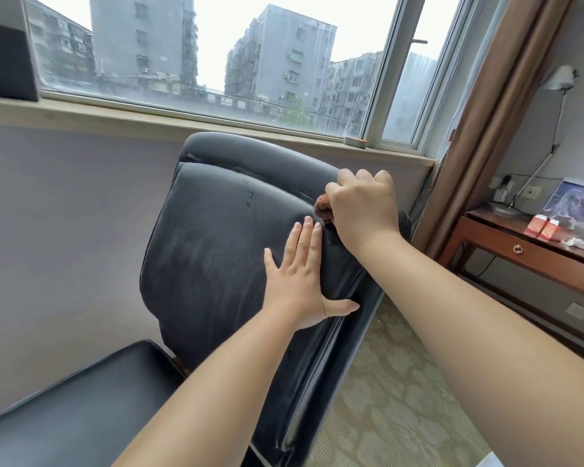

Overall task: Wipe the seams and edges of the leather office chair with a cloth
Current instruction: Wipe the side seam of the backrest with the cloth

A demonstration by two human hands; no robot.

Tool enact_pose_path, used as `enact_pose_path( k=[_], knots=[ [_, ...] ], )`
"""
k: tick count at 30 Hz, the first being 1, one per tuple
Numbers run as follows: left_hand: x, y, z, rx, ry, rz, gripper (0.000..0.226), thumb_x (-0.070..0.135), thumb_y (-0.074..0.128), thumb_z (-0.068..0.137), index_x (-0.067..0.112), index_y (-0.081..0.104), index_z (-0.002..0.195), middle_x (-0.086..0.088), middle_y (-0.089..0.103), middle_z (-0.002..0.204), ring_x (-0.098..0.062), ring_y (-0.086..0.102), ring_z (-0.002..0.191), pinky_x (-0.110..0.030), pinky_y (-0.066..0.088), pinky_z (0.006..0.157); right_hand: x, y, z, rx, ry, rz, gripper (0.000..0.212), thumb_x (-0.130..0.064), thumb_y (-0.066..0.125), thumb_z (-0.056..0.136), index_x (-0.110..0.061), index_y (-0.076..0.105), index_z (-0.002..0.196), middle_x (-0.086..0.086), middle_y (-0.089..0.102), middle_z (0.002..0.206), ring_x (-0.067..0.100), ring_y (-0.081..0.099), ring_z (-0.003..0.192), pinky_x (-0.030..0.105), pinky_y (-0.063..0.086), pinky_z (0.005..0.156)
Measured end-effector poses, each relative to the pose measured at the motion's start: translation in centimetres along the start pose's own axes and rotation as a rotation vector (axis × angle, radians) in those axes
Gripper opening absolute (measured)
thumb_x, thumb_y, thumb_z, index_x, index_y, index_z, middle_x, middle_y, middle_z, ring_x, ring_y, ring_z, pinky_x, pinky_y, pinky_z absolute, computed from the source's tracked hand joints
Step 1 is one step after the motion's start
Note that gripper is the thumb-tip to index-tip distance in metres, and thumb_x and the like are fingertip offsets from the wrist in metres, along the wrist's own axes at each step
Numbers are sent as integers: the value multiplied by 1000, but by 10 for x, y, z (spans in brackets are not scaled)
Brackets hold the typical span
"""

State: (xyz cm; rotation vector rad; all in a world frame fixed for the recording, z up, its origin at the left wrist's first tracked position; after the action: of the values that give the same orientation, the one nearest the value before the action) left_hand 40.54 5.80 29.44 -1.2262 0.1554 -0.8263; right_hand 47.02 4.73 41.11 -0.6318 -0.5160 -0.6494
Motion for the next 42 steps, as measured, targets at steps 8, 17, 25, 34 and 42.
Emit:
enact_pose_path(
  k=[8,17,25,34,42],
  knots=[
    [4,-1,-8,-18,30,9,130,84,49,68,19,-38,140,6,-42,150,-11,-37,139,-58,-6,116,18,-18,-30,21,-60,35,21,-12,75,48,-22,56,48,-2,52,57,21,52,52,25,34,55],
    [3,-3,-9,-5,57,1,130,87,45,66,17,-30,146,6,-37,153,-11,-34,140,-59,-5,116,7,-14,-13,-41,-69,65,27,-11,78,45,-21,53,47,-4,52,56,20,53,52,24,36,55],
    [-7,-1,3,16,55,-25,129,88,42,64,20,-29,147,9,-36,153,-9,-33,141,-58,-8,116,-11,0,8,-106,-24,136,24,-16,79,45,-23,56,48,-5,54,57,18,53,54,24,38,54],
    [-7,2,4,10,64,-51,127,88,42,63,27,-44,135,15,-44,145,-2,-40,133,-57,-11,116,-12,0,19,-143,52,248,29,-24,86,37,-22,59,46,-5,55,58,15,54,53,20,21,48],
    [-1,0,-9,-12,116,-28,124,94,17,51,26,-38,139,16,-40,149,-2,-39,134,-56,-13,116,19,-26,-14,-259,46,260,23,-9,43,93,-13,62,105,6,50,113,26,48,105,30,32,65]
  ],
)
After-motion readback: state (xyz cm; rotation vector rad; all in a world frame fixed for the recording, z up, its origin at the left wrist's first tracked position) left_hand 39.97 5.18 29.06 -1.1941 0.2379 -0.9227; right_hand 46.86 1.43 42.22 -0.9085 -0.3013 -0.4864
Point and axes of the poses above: each hand's wrist, its own z-axis towards the middle knuckle, its own y-axis out of the palm, x = y × z, the point moved 4 cm from there along z, towards the middle knuckle
